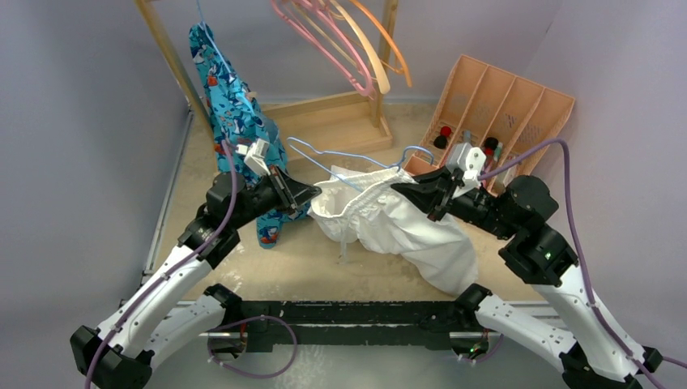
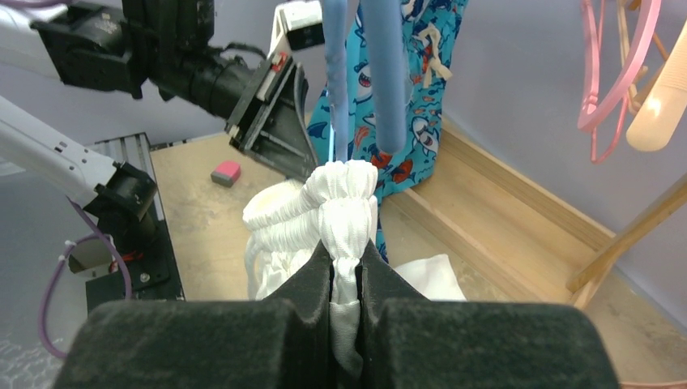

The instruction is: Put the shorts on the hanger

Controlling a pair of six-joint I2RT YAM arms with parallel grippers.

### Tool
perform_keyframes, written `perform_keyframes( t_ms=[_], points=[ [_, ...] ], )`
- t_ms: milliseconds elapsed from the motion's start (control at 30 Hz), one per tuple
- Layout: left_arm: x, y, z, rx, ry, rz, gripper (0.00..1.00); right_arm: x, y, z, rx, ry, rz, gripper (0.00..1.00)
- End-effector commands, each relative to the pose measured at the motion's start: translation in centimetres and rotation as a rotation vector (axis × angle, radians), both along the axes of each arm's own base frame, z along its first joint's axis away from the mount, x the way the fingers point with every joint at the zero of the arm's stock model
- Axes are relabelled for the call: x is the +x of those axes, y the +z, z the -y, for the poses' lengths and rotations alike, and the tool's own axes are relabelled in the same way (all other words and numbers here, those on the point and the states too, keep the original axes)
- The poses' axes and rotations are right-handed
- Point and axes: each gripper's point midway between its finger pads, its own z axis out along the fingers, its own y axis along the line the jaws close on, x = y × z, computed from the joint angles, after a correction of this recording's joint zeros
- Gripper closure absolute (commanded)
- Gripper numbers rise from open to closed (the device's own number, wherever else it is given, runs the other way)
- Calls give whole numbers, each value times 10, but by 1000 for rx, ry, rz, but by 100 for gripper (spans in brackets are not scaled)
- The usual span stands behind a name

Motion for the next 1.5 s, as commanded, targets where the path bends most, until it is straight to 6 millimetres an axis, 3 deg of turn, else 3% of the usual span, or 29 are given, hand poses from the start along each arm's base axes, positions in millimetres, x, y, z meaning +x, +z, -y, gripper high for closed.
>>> perform_keyframes(
  t_ms=[0,333,600,800,1167,1467],
  points=[
    [10,37,-7,29,56,88,100,-13,18,9,13,9,64,100],
    [22,72,-19,55,143,110,100,-40,-11,30,-111,26,-32,100],
    [29,78,-34,145,214,124,100,-35,-31,45,-208,-49,-111,100],
    [26,99,-41,175,225,172,100,-21,-43,55,-277,-137,-146,100],
    [25,105,-52,255,246,199,100,-11,-63,34,-361,-56,-176,100],
    [37,116,-64,319,322,186,100,-16,-71,38,-480,0,-156,100]
  ],
)
